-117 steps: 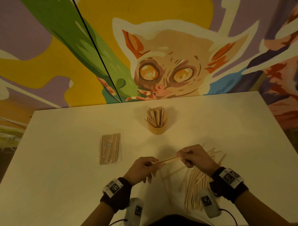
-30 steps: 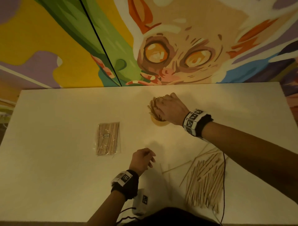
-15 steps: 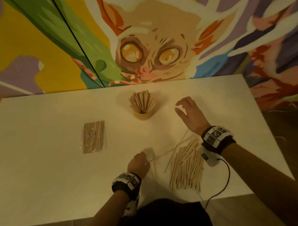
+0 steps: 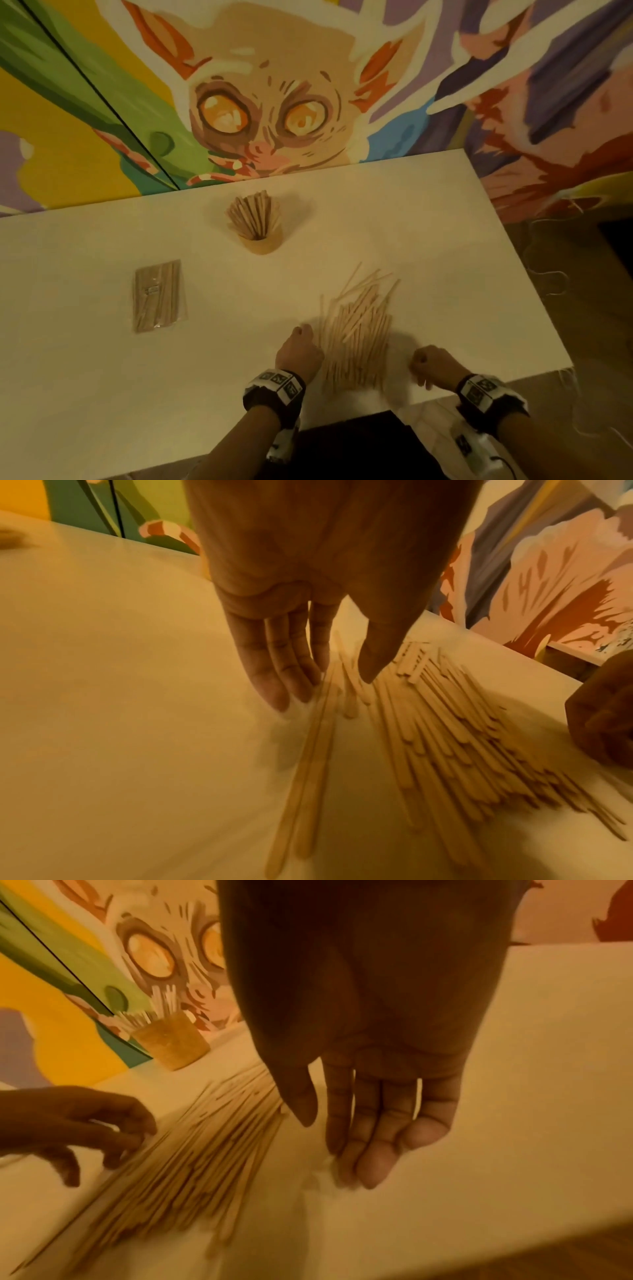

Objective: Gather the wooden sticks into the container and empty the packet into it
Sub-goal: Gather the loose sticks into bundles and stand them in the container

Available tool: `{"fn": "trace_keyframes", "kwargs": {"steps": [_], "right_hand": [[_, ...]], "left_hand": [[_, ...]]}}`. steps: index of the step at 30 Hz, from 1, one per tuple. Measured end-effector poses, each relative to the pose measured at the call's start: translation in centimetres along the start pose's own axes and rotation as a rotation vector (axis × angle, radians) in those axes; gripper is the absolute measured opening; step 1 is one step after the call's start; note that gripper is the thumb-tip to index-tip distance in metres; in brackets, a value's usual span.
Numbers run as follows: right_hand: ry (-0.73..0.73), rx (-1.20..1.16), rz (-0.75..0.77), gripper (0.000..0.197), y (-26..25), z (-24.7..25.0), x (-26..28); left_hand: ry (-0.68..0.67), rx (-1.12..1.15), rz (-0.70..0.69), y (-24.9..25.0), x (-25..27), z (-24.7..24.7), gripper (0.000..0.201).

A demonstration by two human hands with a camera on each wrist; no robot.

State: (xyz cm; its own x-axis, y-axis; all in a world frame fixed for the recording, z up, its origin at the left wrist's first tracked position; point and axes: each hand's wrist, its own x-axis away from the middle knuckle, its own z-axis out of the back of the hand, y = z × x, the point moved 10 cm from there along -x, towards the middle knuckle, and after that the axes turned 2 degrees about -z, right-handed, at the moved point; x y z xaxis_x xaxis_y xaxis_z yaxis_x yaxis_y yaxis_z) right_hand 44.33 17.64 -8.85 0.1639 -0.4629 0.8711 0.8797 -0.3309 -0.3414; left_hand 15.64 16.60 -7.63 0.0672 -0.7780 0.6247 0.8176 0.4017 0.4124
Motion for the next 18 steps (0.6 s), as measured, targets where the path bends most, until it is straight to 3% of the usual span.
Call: {"fn": "trace_keyframes", "kwargs": {"steps": [4,7,9,13,18], "right_hand": [[-0.026,-0.018,0.01,0.03,-0.1,-0.8,0.0],[-0.051,-0.013,0.038,0.032,-0.8,-0.7,-0.3],[-0.078,0.006,0.052,0.033,-1.1,-0.5,-0.5],[-0.127,-0.011,0.072,0.031,-1.3,-0.2,-0.8],[-0.181,-0.041,0.082,0.028,-1.3,0.2,-1.0]], "left_hand": [[0.081,-0.022,0.034,2.2,-0.4,-0.6,0.085],[0.106,-0.07,0.029,4.2,-1.1,-1.4,0.1],[0.107,-0.103,0.014,5.5,-1.3,-1.9,0.098],[0.123,-0.052,0.012,6.5,-1.5,-2.2,0.074],[0.156,0.015,0.039,6.1,-1.6,-1.9,0.057]]}}
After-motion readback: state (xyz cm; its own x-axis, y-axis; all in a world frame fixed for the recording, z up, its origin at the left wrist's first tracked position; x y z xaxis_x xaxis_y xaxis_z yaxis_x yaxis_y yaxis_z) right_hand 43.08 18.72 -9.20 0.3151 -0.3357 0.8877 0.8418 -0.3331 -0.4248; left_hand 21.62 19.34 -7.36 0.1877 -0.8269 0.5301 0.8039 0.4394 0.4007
